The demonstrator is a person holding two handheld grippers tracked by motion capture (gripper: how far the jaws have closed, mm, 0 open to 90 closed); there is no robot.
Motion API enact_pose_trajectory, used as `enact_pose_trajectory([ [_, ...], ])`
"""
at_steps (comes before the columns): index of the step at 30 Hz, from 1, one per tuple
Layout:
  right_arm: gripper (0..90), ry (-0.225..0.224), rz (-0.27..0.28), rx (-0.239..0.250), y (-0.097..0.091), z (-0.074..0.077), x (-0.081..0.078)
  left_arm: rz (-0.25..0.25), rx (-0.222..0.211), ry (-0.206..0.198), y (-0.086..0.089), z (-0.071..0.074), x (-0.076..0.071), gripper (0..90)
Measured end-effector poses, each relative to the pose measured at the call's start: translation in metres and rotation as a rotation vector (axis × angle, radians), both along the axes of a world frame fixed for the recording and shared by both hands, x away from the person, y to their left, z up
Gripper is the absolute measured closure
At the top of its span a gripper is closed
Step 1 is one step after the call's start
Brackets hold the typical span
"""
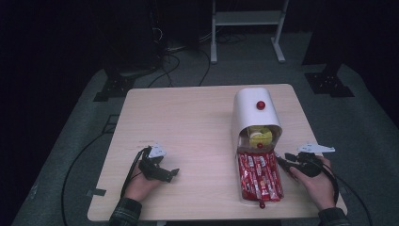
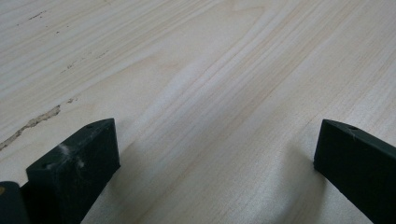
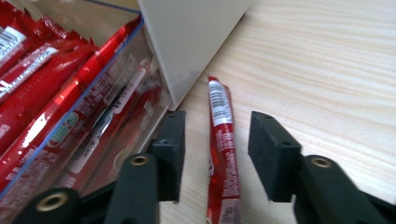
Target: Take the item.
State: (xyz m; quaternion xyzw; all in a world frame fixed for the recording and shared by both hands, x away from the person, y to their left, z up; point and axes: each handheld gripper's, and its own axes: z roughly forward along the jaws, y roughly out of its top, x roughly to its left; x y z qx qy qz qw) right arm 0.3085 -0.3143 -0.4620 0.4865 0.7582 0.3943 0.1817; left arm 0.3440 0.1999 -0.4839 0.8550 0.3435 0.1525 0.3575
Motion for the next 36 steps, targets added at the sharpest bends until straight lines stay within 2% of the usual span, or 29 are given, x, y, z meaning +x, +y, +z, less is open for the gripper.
enact_pose_trajectory([
  [8, 35.7, -0.075, -0.044, 0.000, -0.010, 0.004, -0.001, 0.000, 0.000, 0.000, 0.000, 0.000, 0.000, 0.0],
  [13, 30.6, -0.094, -0.075, -0.005, -0.021, 0.006, -0.001, 0.000, 0.000, 0.000, 0.000, 0.000, 0.000, 0.0],
  [23, 27.8, -0.097, -0.114, -0.023, -0.036, 0.004, -0.001, 0.000, 0.000, 0.000, 0.000, 0.000, 0.000, 0.0],
  [36, 21.6, -0.037, -0.161, -0.056, -0.052, -0.006, 0.005, 0.000, 0.000, 0.000, 0.000, 0.000, 0.000, 0.0],
])
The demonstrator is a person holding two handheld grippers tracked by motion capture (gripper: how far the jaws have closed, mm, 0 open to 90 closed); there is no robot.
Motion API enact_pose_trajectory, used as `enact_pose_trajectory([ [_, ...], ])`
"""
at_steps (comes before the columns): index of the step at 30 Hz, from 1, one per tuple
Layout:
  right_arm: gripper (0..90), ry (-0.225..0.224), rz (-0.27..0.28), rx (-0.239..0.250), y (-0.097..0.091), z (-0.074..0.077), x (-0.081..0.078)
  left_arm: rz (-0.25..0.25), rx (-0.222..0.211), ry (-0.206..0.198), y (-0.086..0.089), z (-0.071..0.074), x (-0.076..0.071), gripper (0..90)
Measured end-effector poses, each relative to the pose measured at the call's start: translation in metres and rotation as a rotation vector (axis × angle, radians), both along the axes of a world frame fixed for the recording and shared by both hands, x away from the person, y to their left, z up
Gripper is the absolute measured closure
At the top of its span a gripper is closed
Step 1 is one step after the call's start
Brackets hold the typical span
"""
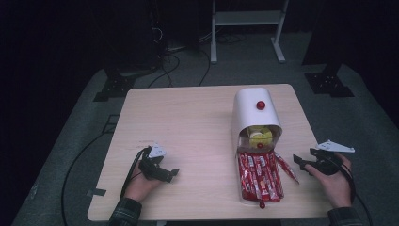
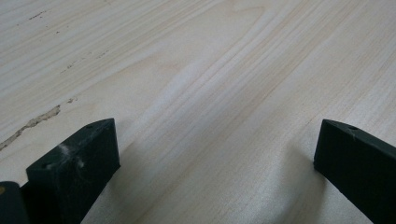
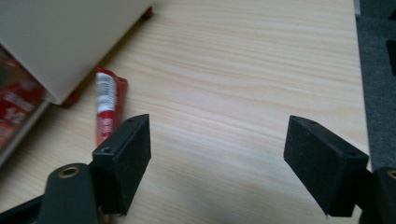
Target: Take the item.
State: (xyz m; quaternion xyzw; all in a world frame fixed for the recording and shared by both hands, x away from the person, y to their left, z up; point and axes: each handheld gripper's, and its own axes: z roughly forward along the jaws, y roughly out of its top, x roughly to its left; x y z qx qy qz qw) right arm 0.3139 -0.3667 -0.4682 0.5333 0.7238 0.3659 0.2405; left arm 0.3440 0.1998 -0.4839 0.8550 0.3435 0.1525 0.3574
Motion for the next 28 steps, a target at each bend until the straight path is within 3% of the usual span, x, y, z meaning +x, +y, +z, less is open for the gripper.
enact_pose_trajectory([
  [7, 19.5, 0.042, -0.019, -0.034, -0.006, -0.008, 0.004, 0.000, 0.000, 0.000, 0.000, 0.000, 0.000, 0.0],
  [18, 18.0, 0.075, -0.027, -0.058, -0.009, -0.017, 0.007, -0.002, 0.000, -0.001, 0.000, 0.000, 0.000, 0.0],
  [28, 17.0, 0.063, -0.032, -0.050, -0.010, -0.018, 0.006, -0.002, 0.000, 0.000, 0.000, 0.000, 0.000, 0.0],
])
